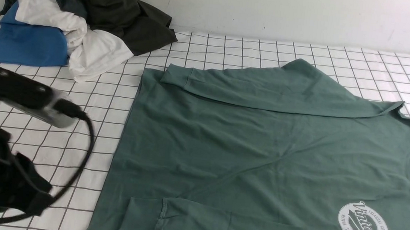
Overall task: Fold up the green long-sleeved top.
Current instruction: Use the left arm to clamp the cuff closest to it
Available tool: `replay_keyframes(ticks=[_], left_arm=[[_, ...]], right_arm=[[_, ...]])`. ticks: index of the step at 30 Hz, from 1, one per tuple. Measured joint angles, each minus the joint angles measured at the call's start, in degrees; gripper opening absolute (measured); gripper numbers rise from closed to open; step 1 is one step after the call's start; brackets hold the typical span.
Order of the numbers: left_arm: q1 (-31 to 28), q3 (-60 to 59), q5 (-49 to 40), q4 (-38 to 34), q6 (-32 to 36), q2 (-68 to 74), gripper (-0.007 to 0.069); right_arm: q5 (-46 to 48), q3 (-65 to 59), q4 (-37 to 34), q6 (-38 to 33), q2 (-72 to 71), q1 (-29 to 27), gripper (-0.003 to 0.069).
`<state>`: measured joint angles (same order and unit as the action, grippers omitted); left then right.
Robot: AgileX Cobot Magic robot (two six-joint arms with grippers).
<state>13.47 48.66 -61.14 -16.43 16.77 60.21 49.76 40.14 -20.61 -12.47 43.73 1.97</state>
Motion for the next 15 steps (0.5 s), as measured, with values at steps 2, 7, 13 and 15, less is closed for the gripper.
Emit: replay_keyframes(ticks=[2, 7, 13, 15], left_arm=[[4.89, 0.04, 0.82, 0.06, 0.00, 4.65, 0.0160], [11.62, 0.04, 8.91, -0.01, -0.27, 13.75, 0.0348], [12.62, 0.24, 20.43, 0.26, -1.46, 24.02, 0.0499], [12.62, 0.33, 23.24, 0.59, -2.21, 27.18, 0.0506]], right_arm=[[3.56, 0.49, -0.48, -2.23, 2.73, 3.98, -0.0016], [13.38, 0.71, 1.55, -3.31, 8.42, 10.94, -0.0016], [14.99, 0.71, 4.98, -2.64, 11.14, 13.93, -0.0016], [13.74, 0.71, 5.04, -2.52, 11.19, 13.93, -0.0016]])
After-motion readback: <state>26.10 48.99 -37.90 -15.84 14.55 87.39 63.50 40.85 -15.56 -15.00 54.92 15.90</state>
